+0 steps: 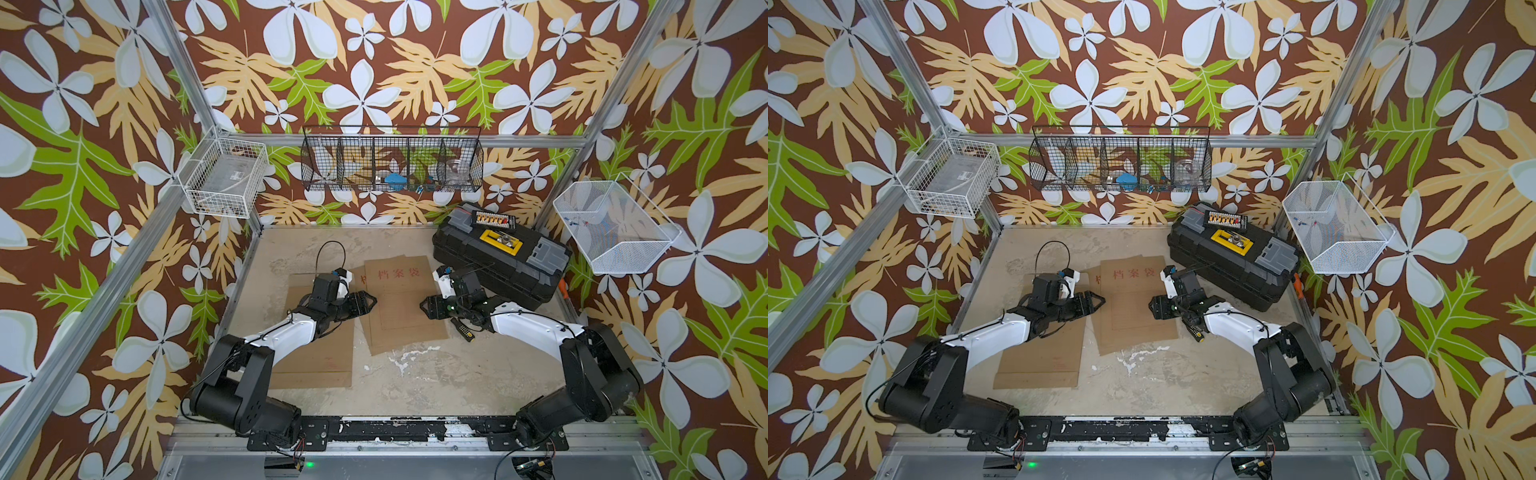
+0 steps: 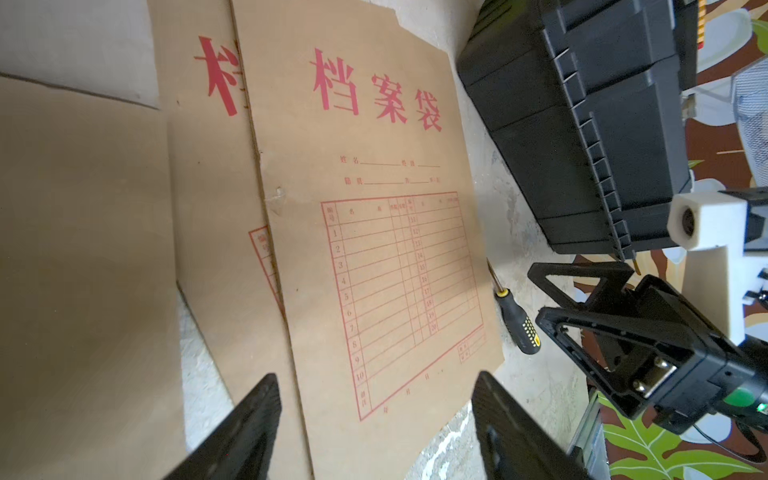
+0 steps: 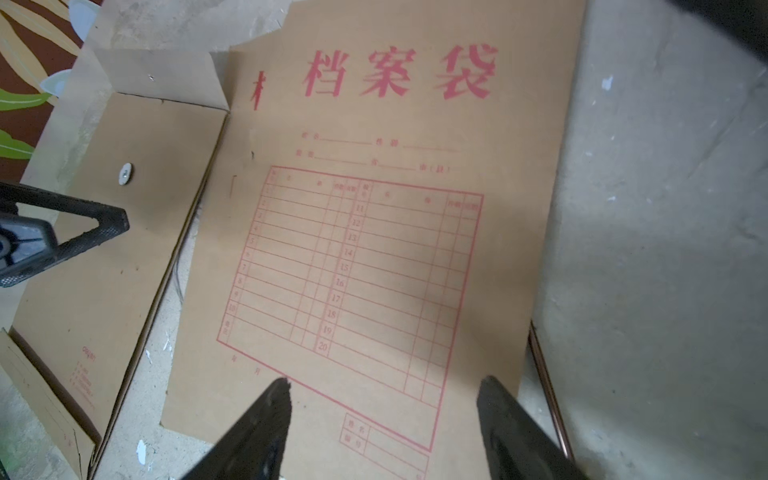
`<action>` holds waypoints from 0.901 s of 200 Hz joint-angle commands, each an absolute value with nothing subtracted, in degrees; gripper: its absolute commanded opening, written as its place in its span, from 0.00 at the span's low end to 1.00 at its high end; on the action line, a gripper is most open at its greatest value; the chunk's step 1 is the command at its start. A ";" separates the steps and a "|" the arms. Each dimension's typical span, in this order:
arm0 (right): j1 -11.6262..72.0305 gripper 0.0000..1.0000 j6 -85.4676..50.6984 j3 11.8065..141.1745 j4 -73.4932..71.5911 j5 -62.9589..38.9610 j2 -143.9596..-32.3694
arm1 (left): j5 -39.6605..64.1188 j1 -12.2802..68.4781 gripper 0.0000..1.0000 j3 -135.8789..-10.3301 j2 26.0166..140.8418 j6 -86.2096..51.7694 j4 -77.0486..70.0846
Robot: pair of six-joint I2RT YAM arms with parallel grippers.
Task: Open the file bag
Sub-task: Move the file bag to the center of the board.
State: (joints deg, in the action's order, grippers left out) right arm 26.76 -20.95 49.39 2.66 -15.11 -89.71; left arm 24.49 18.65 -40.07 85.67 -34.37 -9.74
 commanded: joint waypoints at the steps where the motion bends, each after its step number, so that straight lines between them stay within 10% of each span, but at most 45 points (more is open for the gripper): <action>1: 26.04 0.72 -21.37 49.98 2.68 -18.85 -92.10 | 25.29 18.99 0.75 -41.62 89.77 -33.95 -13.45; 180: 25.56 0.65 -20.39 42.49 7.66 -9.00 -93.96 | 25.02 23.66 0.83 -46.86 103.46 -33.96 -12.35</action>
State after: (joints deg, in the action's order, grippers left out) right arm 25.56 -20.08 44.77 1.69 -10.13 -94.56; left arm 25.15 22.50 -47.18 101.91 -33.76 -15.55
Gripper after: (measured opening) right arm 0.652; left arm 0.831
